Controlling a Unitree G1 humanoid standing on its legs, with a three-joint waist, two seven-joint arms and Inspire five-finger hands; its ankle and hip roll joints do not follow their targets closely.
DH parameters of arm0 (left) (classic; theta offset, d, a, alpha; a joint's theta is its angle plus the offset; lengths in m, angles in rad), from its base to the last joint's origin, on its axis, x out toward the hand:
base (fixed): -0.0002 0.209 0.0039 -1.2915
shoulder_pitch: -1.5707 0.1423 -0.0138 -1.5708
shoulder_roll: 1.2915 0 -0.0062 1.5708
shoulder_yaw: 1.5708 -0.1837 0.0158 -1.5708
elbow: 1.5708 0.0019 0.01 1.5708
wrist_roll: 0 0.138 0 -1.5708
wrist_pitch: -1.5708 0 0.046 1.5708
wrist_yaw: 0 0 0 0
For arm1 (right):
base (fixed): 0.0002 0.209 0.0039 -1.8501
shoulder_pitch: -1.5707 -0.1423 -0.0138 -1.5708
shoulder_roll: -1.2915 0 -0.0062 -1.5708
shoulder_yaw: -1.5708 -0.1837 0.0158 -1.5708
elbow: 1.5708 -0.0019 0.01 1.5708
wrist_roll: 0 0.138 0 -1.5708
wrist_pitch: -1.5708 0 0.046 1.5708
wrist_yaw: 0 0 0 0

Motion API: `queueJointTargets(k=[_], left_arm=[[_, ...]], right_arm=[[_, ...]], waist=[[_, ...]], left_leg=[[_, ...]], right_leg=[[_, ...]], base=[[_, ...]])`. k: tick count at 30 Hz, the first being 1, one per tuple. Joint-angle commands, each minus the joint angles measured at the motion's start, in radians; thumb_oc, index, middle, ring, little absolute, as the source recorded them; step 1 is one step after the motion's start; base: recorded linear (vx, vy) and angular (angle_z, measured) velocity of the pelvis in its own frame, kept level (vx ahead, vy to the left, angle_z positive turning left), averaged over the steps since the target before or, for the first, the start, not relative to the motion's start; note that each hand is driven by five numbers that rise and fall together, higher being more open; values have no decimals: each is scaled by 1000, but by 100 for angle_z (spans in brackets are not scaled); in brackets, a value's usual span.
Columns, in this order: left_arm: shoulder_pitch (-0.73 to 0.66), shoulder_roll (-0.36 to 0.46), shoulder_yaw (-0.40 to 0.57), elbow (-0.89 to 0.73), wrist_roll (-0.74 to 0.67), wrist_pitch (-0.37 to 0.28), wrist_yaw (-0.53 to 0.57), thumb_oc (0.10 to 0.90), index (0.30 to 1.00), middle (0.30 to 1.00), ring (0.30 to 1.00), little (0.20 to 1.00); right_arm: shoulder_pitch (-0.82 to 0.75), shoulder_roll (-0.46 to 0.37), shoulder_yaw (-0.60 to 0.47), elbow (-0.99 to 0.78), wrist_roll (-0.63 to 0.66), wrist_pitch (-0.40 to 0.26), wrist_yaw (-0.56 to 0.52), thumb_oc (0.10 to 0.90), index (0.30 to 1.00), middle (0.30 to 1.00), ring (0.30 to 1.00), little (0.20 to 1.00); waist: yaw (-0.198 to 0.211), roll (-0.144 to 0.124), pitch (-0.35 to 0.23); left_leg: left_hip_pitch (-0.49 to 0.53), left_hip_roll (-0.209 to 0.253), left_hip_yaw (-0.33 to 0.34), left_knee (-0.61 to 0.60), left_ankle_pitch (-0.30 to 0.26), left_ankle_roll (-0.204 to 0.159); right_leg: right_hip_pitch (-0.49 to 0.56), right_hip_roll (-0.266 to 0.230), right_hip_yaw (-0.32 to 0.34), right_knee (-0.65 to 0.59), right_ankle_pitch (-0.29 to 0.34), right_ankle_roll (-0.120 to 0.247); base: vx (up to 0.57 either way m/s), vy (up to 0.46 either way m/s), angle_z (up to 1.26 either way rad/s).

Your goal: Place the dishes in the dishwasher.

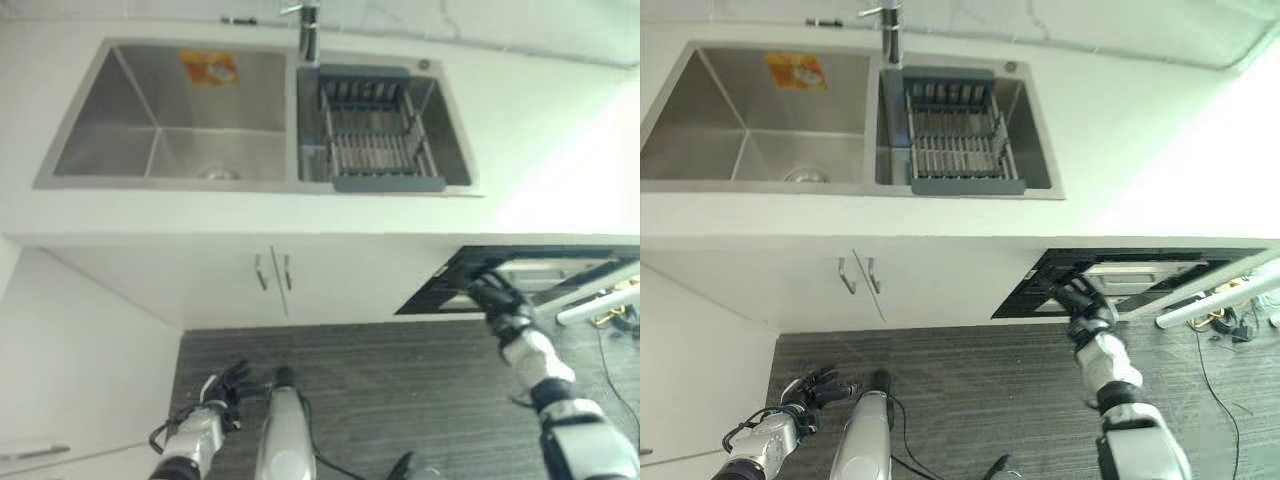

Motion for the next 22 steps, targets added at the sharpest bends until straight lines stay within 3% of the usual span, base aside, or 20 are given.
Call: queueJointTargets(k=[1, 4, 5, 7, 9, 12, 17, 22], left_arm=[[12, -10, -9, 13, -52, -73, -55, 800, 900, 900, 900, 900], [8, -24, 15, 53, -68, -82, -70, 800, 900, 900, 900, 900], [14, -31, 23, 90, -56, -111, -87, 800, 900, 900, 900, 900], [64, -35, 46, 248, -21, -286, -201, 800, 900, 900, 900, 900], [129, -12, 86, 311, 21, -372, -292, 800, 900, 900, 900, 900], [151, -3, 101, 322, 44, -366, -302, 800, 900, 900, 900, 900], [113, -18, 80, 335, 81, -279, -257, 800, 900, 900, 900, 900], [94, -33, 63, 328, 94, -242, -261, 800, 900, 900, 900, 900]], right_arm=[[-29, -104, -79, 17, -76, -151, 73, 800, 900, 900, 900, 900], [40, -89, -99, 34, -108, -134, 153, 800, 900, 900, 900, 900], [67, -79, -104, 49, -124, -136, 180, 800, 900, 900, 900, 900], [125, -60, -128, 107, -159, -164, 251, 800, 900, 900, 900, 900], [177, -60, -143, 142, -176, -155, 285, 800, 900, 900, 900, 900], [204, -49, -147, 168, -220, -124, 280, 800, 900, 900, 900, 900], [230, -16, -99, 249, -306, -62, 211, 800, 900, 900, 900, 900], [246, -14, -84, 260, -350, -55, 215, 800, 900, 900, 900, 900]], waist=[[11, 33, -71], [-33, 36, -96], [-46, 36, -104], [-60, 30, -115], [-69, 32, -121], [-80, 36, -129], [-117, 45, -162], [-137, 43, -181]], left_leg=[[182, 51, 49, -82, -100, -54], [216, 66, 83, -82, -105, -67], [226, 69, 90, -82, -108, -70], [245, 73, 102, -82, -117, -72], [266, 74, 118, -82, -126, -74], [282, 78, 124, -82, -128, -77], [313, 90, 135, -82, -132, -79], [326, 93, 140, -82, -135, -78]], right_leg=[[-74, -24, 52, 85, -27, 25], [-72, -19, 77, 85, -49, 17], [-71, -15, 83, 85, -58, 12], [-64, -8, 89, 85, -75, 1], [-52, -3, 81, 85, -85, -6], [-44, 7, 85, 85, -93, -16], [-30, 39, 113, 85, -110, -38], [-29, 53, 133, 85, -113, -41]], base=[[-165, 112, -55], [-113, 92, -47], [-84, 8, -56], [-102, -23, -40], [-107, -15, -21], [-53, 7, 0], [-2, 14, 2], [-12, 23, -14]])
